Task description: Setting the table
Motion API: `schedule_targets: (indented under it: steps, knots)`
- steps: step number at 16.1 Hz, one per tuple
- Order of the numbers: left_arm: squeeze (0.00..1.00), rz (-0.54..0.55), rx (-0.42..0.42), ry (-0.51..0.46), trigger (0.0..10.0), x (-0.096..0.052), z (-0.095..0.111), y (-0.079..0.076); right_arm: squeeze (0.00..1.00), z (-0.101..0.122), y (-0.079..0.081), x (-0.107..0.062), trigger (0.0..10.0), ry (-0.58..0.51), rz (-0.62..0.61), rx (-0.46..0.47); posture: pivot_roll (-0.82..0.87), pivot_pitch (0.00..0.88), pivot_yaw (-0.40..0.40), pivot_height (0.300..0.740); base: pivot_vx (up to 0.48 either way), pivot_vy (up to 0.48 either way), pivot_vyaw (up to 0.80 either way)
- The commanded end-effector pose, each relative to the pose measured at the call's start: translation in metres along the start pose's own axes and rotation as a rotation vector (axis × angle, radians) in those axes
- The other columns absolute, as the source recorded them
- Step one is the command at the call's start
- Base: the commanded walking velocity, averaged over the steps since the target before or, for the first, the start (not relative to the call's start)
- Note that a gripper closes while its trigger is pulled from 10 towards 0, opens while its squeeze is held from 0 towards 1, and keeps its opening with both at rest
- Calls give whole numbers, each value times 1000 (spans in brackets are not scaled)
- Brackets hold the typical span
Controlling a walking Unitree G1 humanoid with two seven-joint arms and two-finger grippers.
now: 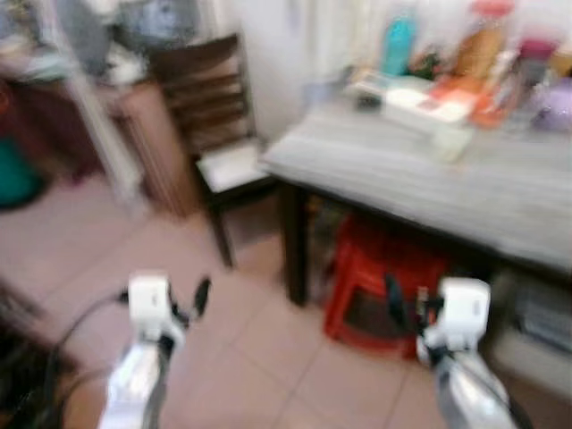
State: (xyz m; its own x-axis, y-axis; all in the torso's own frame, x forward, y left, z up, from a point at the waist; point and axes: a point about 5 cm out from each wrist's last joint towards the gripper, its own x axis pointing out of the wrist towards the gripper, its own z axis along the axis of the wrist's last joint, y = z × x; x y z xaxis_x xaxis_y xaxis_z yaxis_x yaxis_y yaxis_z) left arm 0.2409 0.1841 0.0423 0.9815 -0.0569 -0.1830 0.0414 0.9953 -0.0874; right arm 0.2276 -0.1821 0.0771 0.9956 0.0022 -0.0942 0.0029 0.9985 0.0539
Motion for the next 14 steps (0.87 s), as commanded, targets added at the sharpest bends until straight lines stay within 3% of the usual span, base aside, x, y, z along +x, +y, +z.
schedule_targets:
  steps: [1, 4, 14]
  knots:
    - [0, -2, 19, -12, 10000, 3, 5, 3, 0, -3, 0, -1, 10000, 14, -13, 16, -42, 6, 77, 740, -274, 0, 0]
    - [0, -2, 19, -11, 10000, 4, 6, 3, 0, -2, -1, 0, 10000, 12, -21, 18, -42, 7, 76, 740, -273, 0, -273]
    - [0, -7, 27, -8, 10000, 3, 5, 4, 0, -3, 0, 0, 10000, 12, -20, 16, -39, 9, 81, 740, -277, 0, -748]
